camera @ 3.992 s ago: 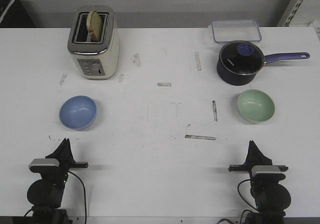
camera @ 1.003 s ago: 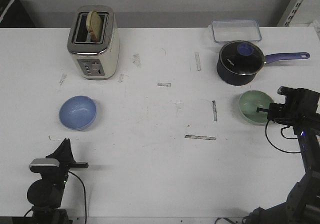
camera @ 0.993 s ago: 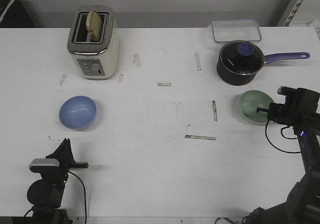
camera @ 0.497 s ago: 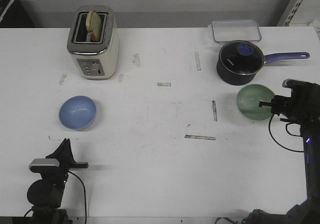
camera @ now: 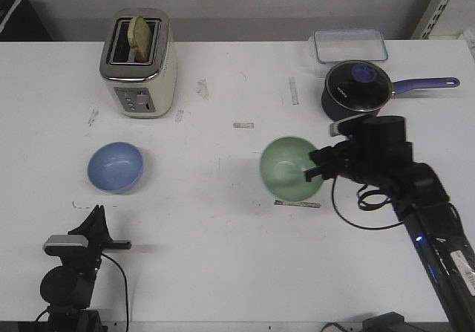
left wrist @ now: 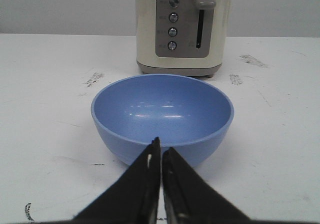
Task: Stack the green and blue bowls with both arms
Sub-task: 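Drag the green bowl toward the table centre with the right gripper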
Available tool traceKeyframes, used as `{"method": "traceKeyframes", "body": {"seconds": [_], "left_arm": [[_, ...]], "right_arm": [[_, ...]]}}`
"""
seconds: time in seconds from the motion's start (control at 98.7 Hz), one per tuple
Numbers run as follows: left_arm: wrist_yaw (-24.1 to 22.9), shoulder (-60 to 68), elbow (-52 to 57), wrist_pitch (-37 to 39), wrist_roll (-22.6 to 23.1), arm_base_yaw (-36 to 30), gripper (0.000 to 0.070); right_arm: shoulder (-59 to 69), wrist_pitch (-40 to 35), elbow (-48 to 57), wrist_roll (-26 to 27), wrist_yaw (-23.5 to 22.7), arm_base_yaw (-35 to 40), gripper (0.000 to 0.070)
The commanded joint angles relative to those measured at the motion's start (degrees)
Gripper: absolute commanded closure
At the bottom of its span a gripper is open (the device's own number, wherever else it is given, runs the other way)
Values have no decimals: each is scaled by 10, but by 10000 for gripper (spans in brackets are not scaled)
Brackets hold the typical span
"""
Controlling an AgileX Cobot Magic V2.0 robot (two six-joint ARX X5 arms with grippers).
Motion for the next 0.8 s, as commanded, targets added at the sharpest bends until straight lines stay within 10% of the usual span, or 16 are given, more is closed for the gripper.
{"method": "traceKeyframes", "body": {"seconds": [0.0,0.284,0.74,0.75,0.76,0.79], "left_arm": [[2,-1,-12,6,-2,0,699],[2,-1,-12,6,-2,0,699],[2,-1,-12,6,-2,0,699],[2,-1,-12,6,-2,0,699],[2,-1,-12,6,-2,0,699],[2,-1,-12,6,-2,0,699]], "right_arm": [[17,10,-2,26,29,66,697],[110,69,-50,39,99,226,697],[218,112,-54,16,101,242,697],[219,110,-54,11,96,242,569],[218,108,-52,11,96,242,144],[218,106,-50,11,96,242,118]]}}
